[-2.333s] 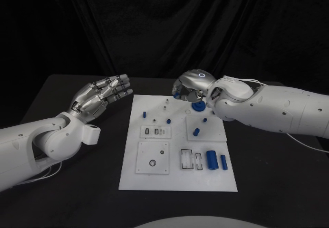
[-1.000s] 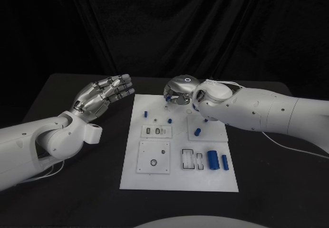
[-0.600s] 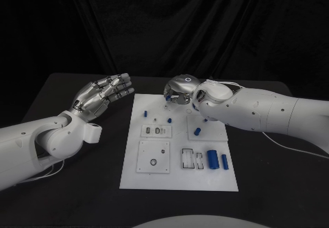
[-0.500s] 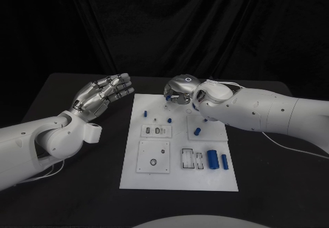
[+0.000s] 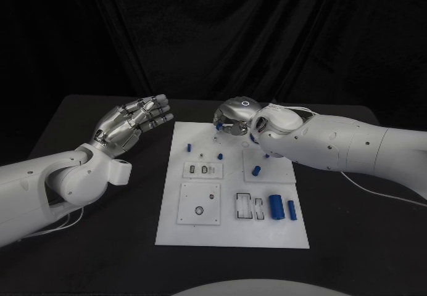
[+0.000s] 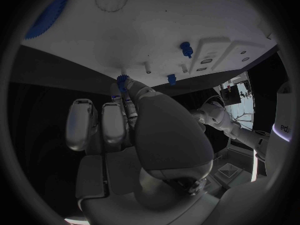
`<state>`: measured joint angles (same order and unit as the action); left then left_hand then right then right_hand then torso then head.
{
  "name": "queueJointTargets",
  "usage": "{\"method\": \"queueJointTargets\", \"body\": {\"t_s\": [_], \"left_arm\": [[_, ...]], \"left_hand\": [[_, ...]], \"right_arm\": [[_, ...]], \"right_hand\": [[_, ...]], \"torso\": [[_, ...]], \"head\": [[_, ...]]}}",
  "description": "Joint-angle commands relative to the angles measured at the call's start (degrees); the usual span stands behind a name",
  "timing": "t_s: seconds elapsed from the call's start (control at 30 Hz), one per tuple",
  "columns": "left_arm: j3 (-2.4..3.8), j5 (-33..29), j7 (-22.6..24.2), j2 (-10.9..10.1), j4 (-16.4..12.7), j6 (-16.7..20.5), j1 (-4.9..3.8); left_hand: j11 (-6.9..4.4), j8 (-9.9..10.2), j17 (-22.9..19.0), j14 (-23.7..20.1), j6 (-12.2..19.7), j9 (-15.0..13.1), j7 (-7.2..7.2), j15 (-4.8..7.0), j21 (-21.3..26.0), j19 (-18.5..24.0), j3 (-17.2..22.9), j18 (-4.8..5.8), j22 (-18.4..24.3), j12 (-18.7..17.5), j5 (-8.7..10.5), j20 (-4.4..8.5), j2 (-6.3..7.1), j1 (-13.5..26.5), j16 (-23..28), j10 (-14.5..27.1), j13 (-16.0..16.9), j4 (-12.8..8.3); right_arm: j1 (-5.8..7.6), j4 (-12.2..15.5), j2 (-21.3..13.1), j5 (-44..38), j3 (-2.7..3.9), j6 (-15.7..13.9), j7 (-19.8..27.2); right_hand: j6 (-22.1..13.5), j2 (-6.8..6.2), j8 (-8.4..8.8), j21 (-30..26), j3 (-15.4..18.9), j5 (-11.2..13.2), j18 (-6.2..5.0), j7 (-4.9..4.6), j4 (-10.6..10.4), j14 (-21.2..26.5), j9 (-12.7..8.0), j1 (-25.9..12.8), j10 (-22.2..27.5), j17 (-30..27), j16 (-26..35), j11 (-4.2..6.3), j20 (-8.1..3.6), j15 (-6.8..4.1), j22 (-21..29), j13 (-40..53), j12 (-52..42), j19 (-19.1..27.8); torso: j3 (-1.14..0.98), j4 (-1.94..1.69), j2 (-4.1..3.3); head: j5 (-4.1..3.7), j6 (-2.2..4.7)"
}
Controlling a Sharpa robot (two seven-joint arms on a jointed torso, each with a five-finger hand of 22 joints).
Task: Assemble the parts on the task board
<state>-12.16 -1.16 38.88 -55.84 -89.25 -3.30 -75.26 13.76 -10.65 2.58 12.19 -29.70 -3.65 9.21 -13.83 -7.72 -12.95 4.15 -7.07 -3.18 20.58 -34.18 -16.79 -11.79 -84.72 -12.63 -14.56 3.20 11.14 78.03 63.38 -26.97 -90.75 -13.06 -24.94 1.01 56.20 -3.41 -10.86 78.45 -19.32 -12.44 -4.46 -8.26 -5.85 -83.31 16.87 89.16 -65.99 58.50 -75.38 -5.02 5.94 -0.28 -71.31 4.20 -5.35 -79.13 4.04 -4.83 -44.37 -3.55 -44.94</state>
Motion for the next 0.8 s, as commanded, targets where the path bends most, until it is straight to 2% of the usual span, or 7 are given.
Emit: {"method": "queueJointTargets", "body": {"t_s": [0.03, 0.6, 0.8], "left_arm": [[0.04, -0.32, 9.11, 0.07, -0.01, -0.71, -0.04], [0.05, -0.32, 8.91, 0.28, 0.35, -0.88, -0.02], [0.05, -0.32, 8.8, 0.27, 0.41, -0.91, -0.01]], "left_hand": [[0.48, -0.22, 0.06, 0.01, -0.15, -0.06, 0.6, -0.24, 0.13, -0.25, 0.24, 0.82, 0.09, 0.28, -0.35, 0.02, 0.01, 0.71, -0.2, 0.02, 0.04, -0.03], [0.47, -0.19, 0.05, -0.04, -0.05, -0.04, 0.64, -0.24, 0.17, -0.2, 0.56, 0.84, 0.12, 0.24, -0.35, 0.03, 0.04, 0.81, -0.22, 0.11, 0.02, -0.06], [0.47, -0.16, 0.05, -0.08, 0.05, -0.03, 0.71, -0.24, 0.18, -0.17, 0.87, 0.85, 0.14, 0.25, -0.34, 0.02, 0.12, 0.92, -0.25, 0.18, 0.02, -0.11]], "right_arm": [[-0.24, 0.06, -0.12, -0.44, 0.0, -0.38, -1.51], [-0.59, 0.08, -0.14, -0.44, 0.01, 1.67, -2.38], [-0.7, 0.07, -0.22, -0.44, 0.01, 2.47, -2.64]], "right_hand": [[-0.36, -0.59, 0.28, -0.34, -0.3, -0.31, -0.16, 0.0, 0.09, -0.05, -0.06, 0.14, 0.32, 0.02, 0.17, 0.02, 0.21, 0.46, 0.03, -0.04, 0.16, 0.35], [-1.21, -0.92, 1.14, -1.08, -0.86, -0.07, -0.39, -0.25, 0.18, 0.7, -0.19, -0.18, 1.34, -1.54, 1.06, -0.38, 0.56, 0.83, 0.88, -0.02, 0.68, 1.12], [-2.06, -1.25, 1.89, -1.66, -1.31, -0.09, -0.55, -0.34, 0.27, 1.32, -0.34, -0.41, 2.33, -2.5, 1.64, -0.75, 0.85, 1.14, 1.48, -0.01, 1.07, 1.76]], "torso": [[0.01, 0.0, 0.01], [0.01, 0.0, 0.01], [0.01, -0.01, 0.01]], "head": [[-0.02, -0.03], [-0.14, -0.15], [0.23, -0.22]]}}
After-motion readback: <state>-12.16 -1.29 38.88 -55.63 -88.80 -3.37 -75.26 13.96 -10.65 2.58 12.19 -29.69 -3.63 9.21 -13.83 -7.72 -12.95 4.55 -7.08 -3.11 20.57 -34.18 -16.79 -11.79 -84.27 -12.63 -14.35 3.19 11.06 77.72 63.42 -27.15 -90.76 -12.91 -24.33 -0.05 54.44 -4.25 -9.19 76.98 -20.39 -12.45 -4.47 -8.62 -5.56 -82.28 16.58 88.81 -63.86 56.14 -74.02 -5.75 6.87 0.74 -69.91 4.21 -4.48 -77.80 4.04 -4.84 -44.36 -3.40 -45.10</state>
